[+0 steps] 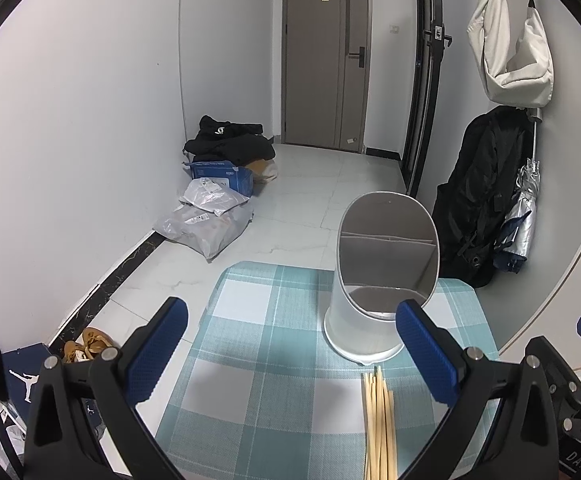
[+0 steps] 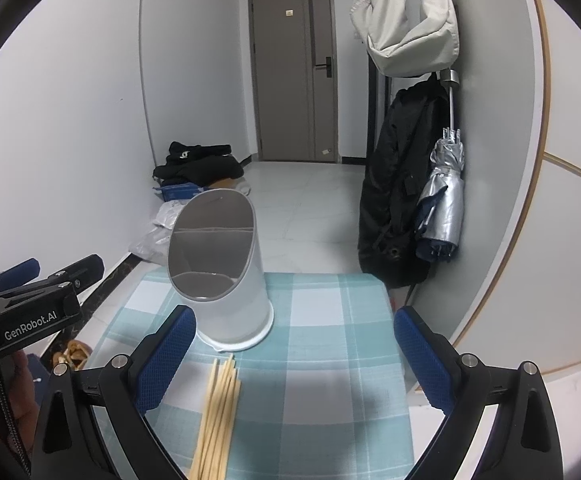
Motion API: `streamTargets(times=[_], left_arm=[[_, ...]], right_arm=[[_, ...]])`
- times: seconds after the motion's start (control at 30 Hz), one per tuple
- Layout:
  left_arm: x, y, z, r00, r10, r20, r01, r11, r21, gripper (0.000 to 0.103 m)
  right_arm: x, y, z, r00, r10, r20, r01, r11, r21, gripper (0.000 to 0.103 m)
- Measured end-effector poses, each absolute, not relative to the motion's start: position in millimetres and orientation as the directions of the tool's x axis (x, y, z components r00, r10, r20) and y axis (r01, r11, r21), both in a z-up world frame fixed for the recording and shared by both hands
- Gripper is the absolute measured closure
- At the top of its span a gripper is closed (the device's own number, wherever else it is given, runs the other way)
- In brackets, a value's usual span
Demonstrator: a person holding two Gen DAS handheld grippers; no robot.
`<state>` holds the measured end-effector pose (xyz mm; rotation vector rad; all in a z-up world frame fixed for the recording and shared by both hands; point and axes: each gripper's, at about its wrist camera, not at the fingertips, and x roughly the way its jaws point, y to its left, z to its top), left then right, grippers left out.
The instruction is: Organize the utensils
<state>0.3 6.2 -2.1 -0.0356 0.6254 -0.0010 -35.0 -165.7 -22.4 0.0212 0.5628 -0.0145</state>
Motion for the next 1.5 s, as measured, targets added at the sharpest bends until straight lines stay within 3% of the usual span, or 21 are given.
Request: streamTargets(times=[0.57,0.67,0.7,0.87,0.97,1.1,1.27,1.5], left_arm=[[5.9,10.7,-5.3,0.788,-0.014,-0.615,-0.01,0.999,-0.035,0.001],[12.3,17.8,-8.3,0.767,-0.023,-0.642,-0.013,0.999,-0.052,0.001],[16.3,22.8,-9.5,0.757,-0.026,-0.653,-0.017,0.998,-0.059,0.001],[26.7,39.9,-16.1,0.73,-0.025,-0.683,-0.04,0.996,-0.079,0.001],[31.6,48.4,-19.9,0.715,-0.018,-0.699,-0.044,0.996,-0.071,0.001],[34.1,56.3,-24.7,0.698,-0.013,-0.716,-0.06,0.995,-0.076,0.001],[36.6,65.8,-32.2,0.665,-0.022,-0.747,-0.09,0.99,-0.109,0.001],[39.5,80.1,-37.5,0.636,-0.013,-0.771,-0.144,0.98,-0.135,0.001]], right_arm=[[-24.6,-161.9,-37.6,0.811,0.02,-0.585,-0.004,1.0,0.029,0.004],[-8.6,-161.6,-54.0,0.739,0.073,-0.67,-0.04,0.997,0.064,0.012],[-3.9,-162.1,-59.2,0.714,0.087,-0.695,-0.044,0.996,0.079,0.02],[19.1,-157.8,-101.3,0.556,0.129,-0.821,-0.083,0.992,0.1,0.025],[32.4,-148.5,-131.3,0.465,0.116,-0.877,-0.097,0.992,0.08,0.037],[46.5,-140.8,-158.9,0.41,0.098,-0.907,-0.085,0.994,0.069,0.053],[54.5,-123.4,-170.4,0.391,0.07,-0.918,-0.125,0.992,0.022,0.062],[56.0,-106.8,-173.0,0.392,0.04,-0.919,-0.157,0.987,-0.024,0.064]])
